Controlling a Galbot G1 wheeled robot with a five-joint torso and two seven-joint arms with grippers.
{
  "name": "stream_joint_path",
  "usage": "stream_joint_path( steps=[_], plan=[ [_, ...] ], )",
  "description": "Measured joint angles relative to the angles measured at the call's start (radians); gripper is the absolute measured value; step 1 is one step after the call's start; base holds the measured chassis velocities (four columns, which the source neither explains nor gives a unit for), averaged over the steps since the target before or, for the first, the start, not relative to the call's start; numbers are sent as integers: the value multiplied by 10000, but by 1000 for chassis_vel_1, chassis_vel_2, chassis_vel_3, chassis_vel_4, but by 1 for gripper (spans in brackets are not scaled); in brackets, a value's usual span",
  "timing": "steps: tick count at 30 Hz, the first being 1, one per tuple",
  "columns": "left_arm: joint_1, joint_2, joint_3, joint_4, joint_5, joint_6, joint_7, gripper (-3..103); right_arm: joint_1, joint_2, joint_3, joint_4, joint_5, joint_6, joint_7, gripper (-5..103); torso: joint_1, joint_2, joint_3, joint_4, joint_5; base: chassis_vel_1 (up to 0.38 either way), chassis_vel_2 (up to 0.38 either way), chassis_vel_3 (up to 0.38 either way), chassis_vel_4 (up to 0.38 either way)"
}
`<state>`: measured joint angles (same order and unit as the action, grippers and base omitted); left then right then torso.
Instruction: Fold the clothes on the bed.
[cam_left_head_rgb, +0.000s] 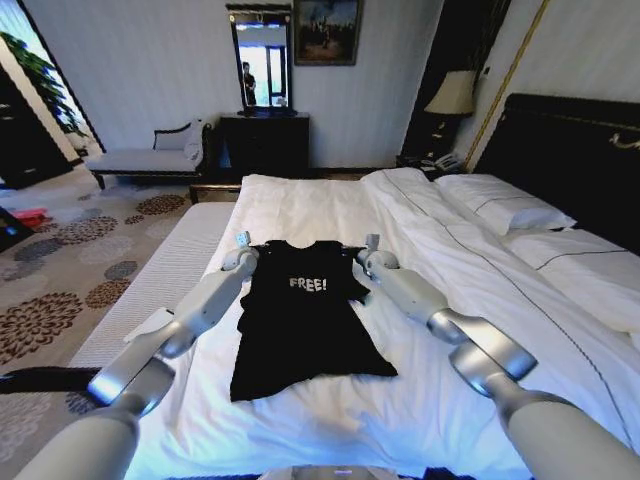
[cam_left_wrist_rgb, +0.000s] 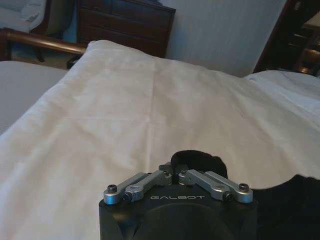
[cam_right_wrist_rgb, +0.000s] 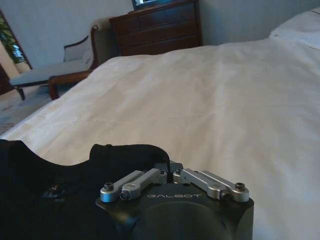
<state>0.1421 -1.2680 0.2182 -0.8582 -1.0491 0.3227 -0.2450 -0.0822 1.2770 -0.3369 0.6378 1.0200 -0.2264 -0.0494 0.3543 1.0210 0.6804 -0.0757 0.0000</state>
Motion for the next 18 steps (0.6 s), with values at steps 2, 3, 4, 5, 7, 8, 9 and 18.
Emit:
stream_joint_path(
  steps=[2, 3, 4, 5, 7, 8, 9, 18],
  plan=[
    [-71, -97, 18, 149, 46, -25, 46, 1, 21, 32, 9, -98, -14, 22, -9, 1, 0, 0, 0, 0, 1, 0, 0, 0, 0],
    [-208, -285, 55, 423, 134, -69, 144, 1, 79, 106, 36, -322, -40, 73, -26, 1, 0, -1, 0, -4, 1, 0, 0, 0, 0],
    [-372, -489, 128, 722, 248, -138, 275, 1, 151, 167, 66, -573, -79, 135, -39, 1, 0, 0, 0, -4, 0, 0, 0, 0, 0],
    [-474, -591, 180, 887, 309, -183, 354, 1, 188, 192, 78, -695, -108, 167, -46, 1, 0, 0, 0, -4, 1, 0, 0, 0, 0],
    [-647, -734, 262, 1170, 384, -252, 460, 1, 244, 226, 105, -845, -155, 208, -53, 1, 0, -1, 0, -3, 1, 0, 0, 0, 0],
    [-741, -809, 295, 1322, 423, -291, 511, 1, 272, 244, 118, -894, -173, 225, -54, 1, 1, -1, 0, -2, 1, 0, 0, 0, 0],
    [-997, -1003, 349, 1753, 511, -382, 652, 1, 353, 301, 170, -987, -181, 254, -54, 1, 0, -1, -1, 0, 1, 0, 0, 0, 0],
    [-1679, -1446, 601, 2945, 687, -521, 1102, 1, 785, 747, 265, -1867, -318, 423, -117, 1, 1, 0, -1, 6, 1, 0, 0, 0, 0]
  ],
)
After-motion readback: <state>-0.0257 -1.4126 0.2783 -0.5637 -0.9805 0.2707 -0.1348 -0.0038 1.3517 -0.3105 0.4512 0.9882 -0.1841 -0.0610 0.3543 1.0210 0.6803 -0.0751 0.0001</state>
